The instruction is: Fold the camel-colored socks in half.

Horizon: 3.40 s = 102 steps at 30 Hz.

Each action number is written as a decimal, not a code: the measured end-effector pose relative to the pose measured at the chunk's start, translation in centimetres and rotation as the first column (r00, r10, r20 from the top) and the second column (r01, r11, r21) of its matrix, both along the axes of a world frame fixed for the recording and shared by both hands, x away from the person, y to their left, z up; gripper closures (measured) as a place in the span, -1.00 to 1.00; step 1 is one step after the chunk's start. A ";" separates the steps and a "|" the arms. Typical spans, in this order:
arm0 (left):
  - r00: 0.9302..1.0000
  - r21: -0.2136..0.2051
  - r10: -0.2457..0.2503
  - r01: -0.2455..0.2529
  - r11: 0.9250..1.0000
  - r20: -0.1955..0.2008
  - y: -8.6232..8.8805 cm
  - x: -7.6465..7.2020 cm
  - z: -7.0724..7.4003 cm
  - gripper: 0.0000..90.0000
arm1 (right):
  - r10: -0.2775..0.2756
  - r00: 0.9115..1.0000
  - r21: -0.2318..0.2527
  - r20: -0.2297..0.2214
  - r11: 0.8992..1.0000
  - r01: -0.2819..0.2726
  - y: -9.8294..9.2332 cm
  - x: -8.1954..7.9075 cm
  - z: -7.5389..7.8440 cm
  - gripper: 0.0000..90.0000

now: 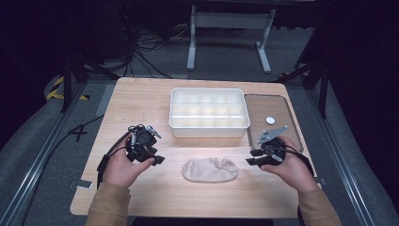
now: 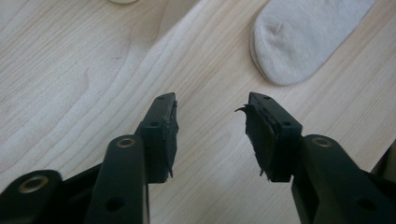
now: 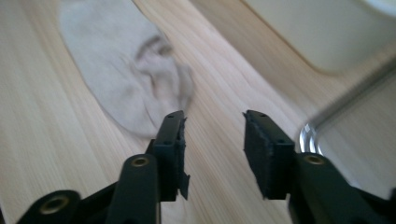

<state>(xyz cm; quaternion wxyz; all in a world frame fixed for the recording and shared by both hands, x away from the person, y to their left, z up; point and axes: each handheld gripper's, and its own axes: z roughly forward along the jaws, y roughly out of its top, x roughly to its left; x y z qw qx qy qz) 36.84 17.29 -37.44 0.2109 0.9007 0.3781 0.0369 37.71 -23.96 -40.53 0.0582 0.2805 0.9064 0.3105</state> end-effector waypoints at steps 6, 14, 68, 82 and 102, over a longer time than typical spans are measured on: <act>1.000 -0.042 0.018 -0.018 0.999 -0.002 -0.5 -0.1 0.1 0.18 | -0.044 0.998 -0.005 0.055 0.999 0.044 0.5 0.0 0.3 0.36; 1.000 -0.062 -0.006 0.006 0.998 -0.001 -1.0 -0.2 0.4 0.17 | -0.014 0.999 -0.010 0.032 1.000 0.014 1.0 -0.1 -0.5 0.56; 0.996 -0.131 -0.061 0.052 0.990 -0.067 -4.1 -0.5 -2.5 0.18 | 0.117 0.993 0.013 -0.021 0.993 -0.117 11.3 -1.5 -5.6 1.00; 0.995 -0.109 -0.014 0.003 0.994 -0.100 -6.7 0.1 -5.9 0.40 | 0.135 0.991 0.018 -0.005 0.991 -0.135 11.2 -1.7 -5.7 1.00; 0.995 -0.060 -0.017 0.012 0.998 -0.093 -8.2 0.0 -7.5 0.62 | 0.137 0.991 0.024 -0.002 0.990 -0.137 11.1 -1.8 -5.7 1.00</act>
